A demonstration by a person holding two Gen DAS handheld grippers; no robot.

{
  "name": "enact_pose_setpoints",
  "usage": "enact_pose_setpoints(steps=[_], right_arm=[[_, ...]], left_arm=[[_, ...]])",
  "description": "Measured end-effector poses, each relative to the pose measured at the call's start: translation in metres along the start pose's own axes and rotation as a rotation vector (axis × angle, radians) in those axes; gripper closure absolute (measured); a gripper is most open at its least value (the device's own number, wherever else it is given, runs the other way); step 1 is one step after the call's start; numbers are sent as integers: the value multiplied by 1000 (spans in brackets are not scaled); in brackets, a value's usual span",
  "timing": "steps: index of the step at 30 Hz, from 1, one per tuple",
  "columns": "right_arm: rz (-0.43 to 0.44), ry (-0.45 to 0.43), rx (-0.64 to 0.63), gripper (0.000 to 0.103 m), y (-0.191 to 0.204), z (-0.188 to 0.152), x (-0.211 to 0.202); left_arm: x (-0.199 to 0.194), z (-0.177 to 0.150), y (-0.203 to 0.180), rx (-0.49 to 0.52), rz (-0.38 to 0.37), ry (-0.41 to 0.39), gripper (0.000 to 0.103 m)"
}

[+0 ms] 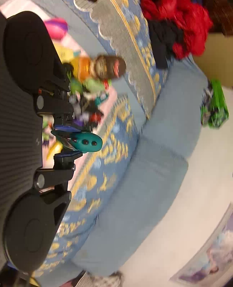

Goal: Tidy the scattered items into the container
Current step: 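Carry the teal figure in the left gripper to the box while the right carries the pink pouch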

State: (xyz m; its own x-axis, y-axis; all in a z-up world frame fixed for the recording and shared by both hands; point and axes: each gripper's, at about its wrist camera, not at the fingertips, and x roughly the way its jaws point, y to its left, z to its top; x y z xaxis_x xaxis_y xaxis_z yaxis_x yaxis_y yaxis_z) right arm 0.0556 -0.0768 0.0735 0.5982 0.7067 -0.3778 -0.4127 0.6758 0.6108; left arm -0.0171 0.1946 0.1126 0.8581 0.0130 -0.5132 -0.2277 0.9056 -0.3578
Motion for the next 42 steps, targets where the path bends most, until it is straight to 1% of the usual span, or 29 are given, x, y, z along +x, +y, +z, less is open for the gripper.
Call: enact_pose_setpoints(steps=[4,7,9,13,16,19,21,22,25,27,28,29,36,38,40,42], right_arm=[[-25,-112,-10,80,-7,19,-45],[-85,-164,-24,80,-17,25,-69],[-152,-176,-40,80,-27,24,-78],[-274,-139,-23,80,-61,18,-74],[-363,-102,-12,80,-85,11,-64],[-459,-59,-45,78,-106,2,-55],[-486,-26,-38,75,-125,-4,-51],[-500,-8,-35,71,-132,-6,-48],[-548,23,-37,67,-147,-12,-43],[-544,26,-26,64,-152,-16,-46],[-540,25,-16,57,-154,-18,-48],[-541,22,-9,56,-156,-20,-50],[-528,9,16,56,-155,-23,-59],[-522,6,16,56,-151,-25,-60],[-516,6,16,56,-147,-27,-61],[-513,6,14,56,-143,-28,-61]], left_arm=[[6,-4,-42,41,-108,20,80],[18,-14,-77,92,-157,48,80],[31,-24,-99,133,-175,83,80],[67,-54,-138,223,-183,186,80],[94,-77,-162,298,-160,251,80],[117,-98,-181,388,-108,294,80],[131,-111,-191,456,-54,305,80],[138,-116,-194,485,-29,310,80],[151,-130,-198,531,16,332,79],[155,-135,-199,559,46,331,81],[156,-136,-200,569,57,330,82],[157,-137,-199,571,62,332,82],[161,-141,-205,591,89,330,79],[159,-140,-206,587,91,328,73],[158,-138,-206,577,93,326,59],[154,-136,-206,571,94,313,54]])
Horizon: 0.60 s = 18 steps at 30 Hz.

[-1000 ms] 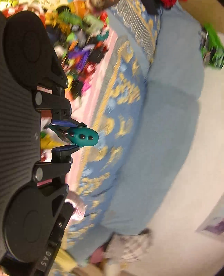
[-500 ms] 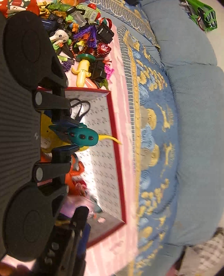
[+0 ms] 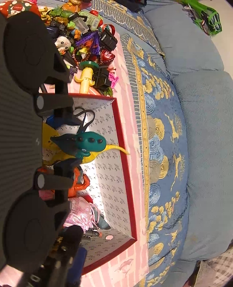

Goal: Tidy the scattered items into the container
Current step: 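Carry the teal figure in the left gripper to the box while the right carries the pink pouch, then release both toys into the box and move both grippers back to the heap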

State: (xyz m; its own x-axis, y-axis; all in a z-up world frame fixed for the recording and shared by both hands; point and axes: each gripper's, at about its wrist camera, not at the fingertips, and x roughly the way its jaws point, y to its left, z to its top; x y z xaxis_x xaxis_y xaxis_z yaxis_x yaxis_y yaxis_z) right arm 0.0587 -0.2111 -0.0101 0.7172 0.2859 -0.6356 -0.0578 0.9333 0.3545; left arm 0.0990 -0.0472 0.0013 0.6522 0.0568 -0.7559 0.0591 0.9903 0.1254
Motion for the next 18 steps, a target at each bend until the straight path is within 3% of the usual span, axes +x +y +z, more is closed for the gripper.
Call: enact_pose_setpoints(steps=[10,15,18], right_arm=[[-17,-12,7,54,6,-2,-11],[-21,-26,1,54,10,-2,-19],[-13,20,-35,54,18,-3,-16]], left_arm=[[-29,8,8,-45,-4,-69,30],[-37,9,15,-46,30,-70,27],[-44,7,27,-82,17,-81,27]])
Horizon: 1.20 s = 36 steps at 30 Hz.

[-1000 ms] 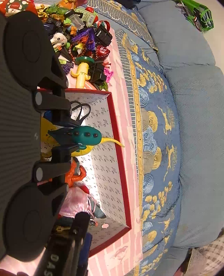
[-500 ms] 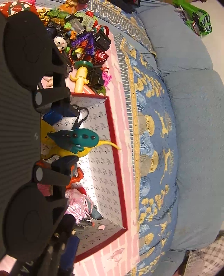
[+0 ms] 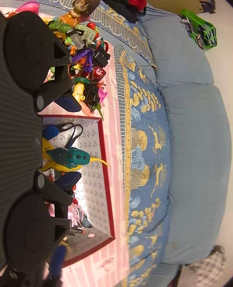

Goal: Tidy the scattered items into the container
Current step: 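Release both toys into the box and move both grippers back to the heap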

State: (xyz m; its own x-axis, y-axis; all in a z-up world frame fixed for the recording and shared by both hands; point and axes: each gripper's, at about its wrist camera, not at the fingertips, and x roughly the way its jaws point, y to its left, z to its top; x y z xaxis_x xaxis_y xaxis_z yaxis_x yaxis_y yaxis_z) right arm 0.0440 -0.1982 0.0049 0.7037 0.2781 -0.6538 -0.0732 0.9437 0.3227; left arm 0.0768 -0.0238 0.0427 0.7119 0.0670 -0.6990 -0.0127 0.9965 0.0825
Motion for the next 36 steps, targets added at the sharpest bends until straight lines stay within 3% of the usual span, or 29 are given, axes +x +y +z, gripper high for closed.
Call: enact_pose_setpoints(steps=[3,7,13,20,36], right_arm=[[15,4,-28,54,13,-3,-3],[38,17,-82,54,35,-5,-1],[75,40,-150,54,74,-15,8],[112,64,-212,54,111,-23,20],[171,106,-285,54,171,-26,60]], left_arm=[[-9,-5,22,-59,-1,-10,27],[-14,-24,60,-172,24,42,27],[-19,-52,117,-315,101,89,28],[-16,-63,157,-370,157,100,28],[12,-59,204,-376,224,111,27]])
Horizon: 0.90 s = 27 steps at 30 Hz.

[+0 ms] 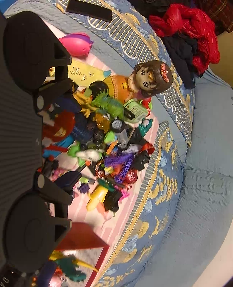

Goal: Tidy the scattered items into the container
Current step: 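Release both toys into the box and move both grippers back to the heap, then grasp a black toy car with the left gripper while the right grasps a white figure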

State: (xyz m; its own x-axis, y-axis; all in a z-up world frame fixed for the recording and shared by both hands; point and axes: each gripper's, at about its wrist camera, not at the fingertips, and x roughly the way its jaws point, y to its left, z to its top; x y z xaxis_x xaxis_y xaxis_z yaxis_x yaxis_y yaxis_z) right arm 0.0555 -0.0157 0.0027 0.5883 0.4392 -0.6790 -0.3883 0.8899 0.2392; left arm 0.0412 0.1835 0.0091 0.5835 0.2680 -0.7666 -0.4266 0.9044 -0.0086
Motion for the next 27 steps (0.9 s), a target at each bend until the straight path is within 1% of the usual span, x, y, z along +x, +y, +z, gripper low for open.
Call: enact_pose_setpoints(steps=[7,12,16,20,22,24,25,27], right_arm=[[25,34,-29,54,20,8,32],[27,68,-14,54,23,11,57],[24,83,0,54,23,11,68],[18,83,7,54,19,11,76],[9,76,-1,54,20,13,79],[8,75,4,54,22,16,83],[7,74,4,49,24,18,85],[16,63,-13,48,28,21,89]], left_arm=[[23,7,11,1,22,18,27],[37,10,16,4,29,33,27],[47,10,22,4,33,47,27],[57,7,36,-35,33,73,28],[61,6,43,-61,30,84,30],[62,6,49,-90,13,75,30],[62,6,51,-100,5,69,30],[60,8,51,-98,-11,55,30]])
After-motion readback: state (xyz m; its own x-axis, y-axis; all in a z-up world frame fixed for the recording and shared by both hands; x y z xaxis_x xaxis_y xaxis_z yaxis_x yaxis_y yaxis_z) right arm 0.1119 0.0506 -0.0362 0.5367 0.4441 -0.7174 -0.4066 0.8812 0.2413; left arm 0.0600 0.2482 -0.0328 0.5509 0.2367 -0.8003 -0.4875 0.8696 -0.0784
